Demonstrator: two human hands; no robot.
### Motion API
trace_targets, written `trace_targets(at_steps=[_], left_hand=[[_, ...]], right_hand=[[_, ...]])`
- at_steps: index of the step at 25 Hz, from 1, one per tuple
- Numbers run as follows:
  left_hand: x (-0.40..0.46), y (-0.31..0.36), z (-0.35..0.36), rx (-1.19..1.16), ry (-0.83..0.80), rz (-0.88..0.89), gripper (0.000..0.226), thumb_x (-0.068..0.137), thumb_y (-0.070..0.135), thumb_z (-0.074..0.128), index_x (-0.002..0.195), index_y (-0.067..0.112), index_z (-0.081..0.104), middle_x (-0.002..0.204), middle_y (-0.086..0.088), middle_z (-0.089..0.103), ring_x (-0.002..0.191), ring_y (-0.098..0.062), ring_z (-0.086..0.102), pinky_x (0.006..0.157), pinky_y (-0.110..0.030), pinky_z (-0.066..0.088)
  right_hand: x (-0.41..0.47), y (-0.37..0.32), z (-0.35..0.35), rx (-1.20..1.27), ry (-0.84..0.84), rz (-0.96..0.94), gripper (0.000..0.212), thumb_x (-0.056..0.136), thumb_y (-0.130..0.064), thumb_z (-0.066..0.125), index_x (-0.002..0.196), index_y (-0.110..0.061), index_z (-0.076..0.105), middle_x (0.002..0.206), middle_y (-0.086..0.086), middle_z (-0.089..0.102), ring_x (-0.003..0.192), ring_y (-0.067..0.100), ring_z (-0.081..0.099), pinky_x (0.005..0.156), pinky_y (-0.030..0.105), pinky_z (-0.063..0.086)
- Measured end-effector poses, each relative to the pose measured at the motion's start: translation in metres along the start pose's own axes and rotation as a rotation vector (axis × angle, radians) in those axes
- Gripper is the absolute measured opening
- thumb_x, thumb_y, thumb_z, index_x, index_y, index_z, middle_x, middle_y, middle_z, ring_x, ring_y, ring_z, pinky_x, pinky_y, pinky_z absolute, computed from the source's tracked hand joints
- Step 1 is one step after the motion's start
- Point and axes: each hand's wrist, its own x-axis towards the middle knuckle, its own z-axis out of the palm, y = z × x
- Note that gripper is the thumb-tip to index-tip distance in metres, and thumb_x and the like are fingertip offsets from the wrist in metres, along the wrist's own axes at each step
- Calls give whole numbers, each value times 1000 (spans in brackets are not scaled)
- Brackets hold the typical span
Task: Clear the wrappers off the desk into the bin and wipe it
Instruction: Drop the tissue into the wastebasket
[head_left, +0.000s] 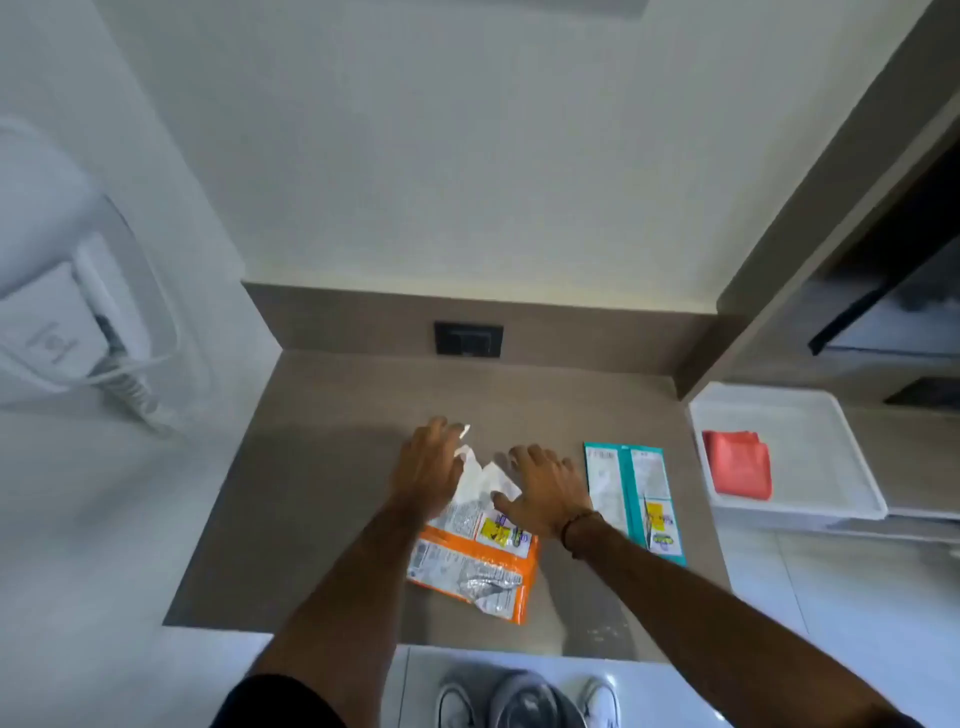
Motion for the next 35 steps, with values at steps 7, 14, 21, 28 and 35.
trace_targets(at_steps=[7, 14, 21, 28, 35], left_hand=[[1, -25, 65, 7, -120, -11, 44, 98, 22, 57, 142, 28, 57, 138, -4, 54, 127, -27, 51, 109, -37, 43], [-1, -21, 47, -419, 17, -99, 24, 85, 6, 71, 108, 9, 78, 107, -11, 76, 97, -28, 71, 88, -33, 57], [-63, 41, 30, -750, -43, -118, 11, 73, 7, 84, 82, 12, 79, 77, 6, 77, 70, 5, 68, 68, -18, 52], [-120, 81, 75, -466, 48, -43, 35, 76, 8, 63, 106, 3, 81, 117, -17, 77, 113, -35, 71, 102, -42, 53], [-136, 58, 151, 47, 112, 2, 52, 101, 31, 44, 150, 15, 48, 162, -12, 42, 150, -33, 39, 120, -51, 34]], right_hand=[[22, -16, 58, 119, -19, 134, 47, 93, -40, 58, 134, -16, 58, 138, 9, 53, 124, 29, 53, 103, 42, 46], [26, -10, 30, 458, 64, 351, 28, 78, -28, 74, 105, -22, 79, 91, -3, 76, 82, 14, 70, 72, 28, 56], [-47, 13, 2, 552, -104, 80, 49, 74, -10, 86, 120, -16, 74, 100, 2, 76, 73, 7, 59, 64, 7, 42], [-175, 59, 36, 688, 50, 236, 27, 73, -3, 81, 97, -16, 83, 63, -7, 70, 46, -2, 48, 57, 9, 41], [-270, 83, 201, 613, -116, 419, 30, 72, -11, 73, 95, -26, 83, 66, -27, 70, 63, 0, 66, 67, 13, 50]])
